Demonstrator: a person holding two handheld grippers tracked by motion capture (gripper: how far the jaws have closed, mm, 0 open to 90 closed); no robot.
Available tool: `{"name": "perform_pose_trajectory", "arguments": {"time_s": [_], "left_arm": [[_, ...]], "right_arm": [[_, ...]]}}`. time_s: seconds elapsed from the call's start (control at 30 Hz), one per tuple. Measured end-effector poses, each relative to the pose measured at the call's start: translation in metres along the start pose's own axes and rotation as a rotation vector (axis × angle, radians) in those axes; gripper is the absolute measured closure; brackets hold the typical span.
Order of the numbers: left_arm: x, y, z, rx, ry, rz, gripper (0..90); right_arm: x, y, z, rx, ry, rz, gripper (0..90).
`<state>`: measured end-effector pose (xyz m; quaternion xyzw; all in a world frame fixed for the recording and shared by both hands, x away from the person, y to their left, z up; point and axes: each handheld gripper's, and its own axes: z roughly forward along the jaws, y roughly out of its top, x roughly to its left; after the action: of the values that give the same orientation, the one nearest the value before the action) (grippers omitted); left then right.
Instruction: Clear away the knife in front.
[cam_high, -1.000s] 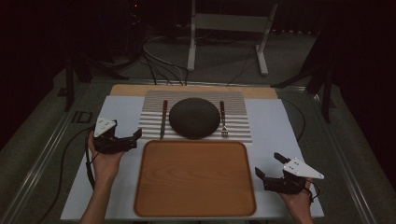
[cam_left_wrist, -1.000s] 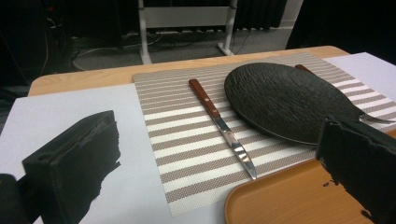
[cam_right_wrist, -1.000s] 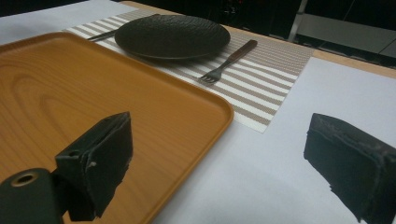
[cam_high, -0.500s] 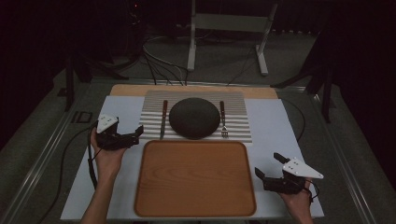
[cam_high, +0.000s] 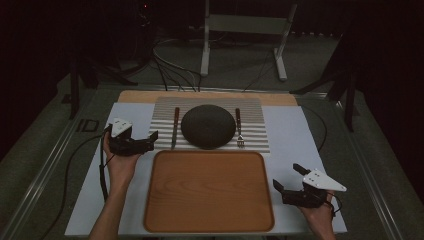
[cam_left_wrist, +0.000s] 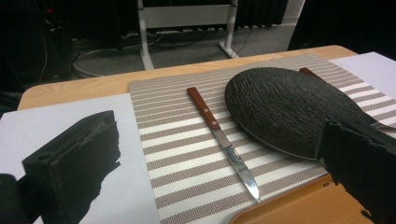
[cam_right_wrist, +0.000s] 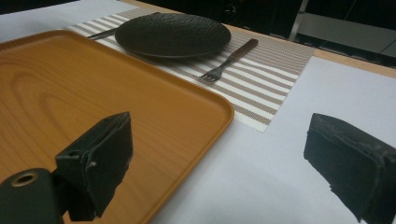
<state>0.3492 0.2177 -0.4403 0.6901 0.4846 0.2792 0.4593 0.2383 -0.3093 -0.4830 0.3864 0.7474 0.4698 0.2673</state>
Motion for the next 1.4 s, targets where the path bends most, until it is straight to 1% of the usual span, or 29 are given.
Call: {"name": "perform_pose_trajectory", "arguments": {"time_s": [0.2,0.53,0.6,0.73,0.93,1.13,1.37,1.4], "left_arm": [[-0.001,0.002,0.004,0.002,-0.002,0.004,0.3],[-0.004,0.0,0.019,0.007,-0.011,-0.015,0.2],[-0.004,0.0,0.02,0.009,-0.011,-0.015,0.3],[-0.003,0.0,0.026,0.015,-0.004,-0.023,0.3],[-0.002,0.0,0.032,0.031,0.005,-0.022,0.3],[-0.002,0.001,0.039,0.05,0.015,-0.008,0.3],[-0.002,0.0,0.046,0.054,0.018,-0.016,0.3],[-0.003,-0.002,0.049,0.061,0.019,-0.018,0.3]], "right_arm": [[0.0,0.0,0.0,0.001,0.001,-0.001,7.8],[0.0,0.0,0.0,0.002,0.004,-0.002,7.8],[0.0,0.0,0.001,0.002,0.004,-0.002,7.9],[0.0,0.0,0.001,0.004,0.006,-0.004,7.8],[0.0,0.0,0.001,0.005,0.007,-0.005,7.8],[0.0,0.0,0.002,0.008,0.009,-0.009,7.8],[0.0,0.0,0.002,0.009,0.01,-0.009,7.8],[0.0,0.0,0.002,0.01,0.011,-0.01,7.8]]}}
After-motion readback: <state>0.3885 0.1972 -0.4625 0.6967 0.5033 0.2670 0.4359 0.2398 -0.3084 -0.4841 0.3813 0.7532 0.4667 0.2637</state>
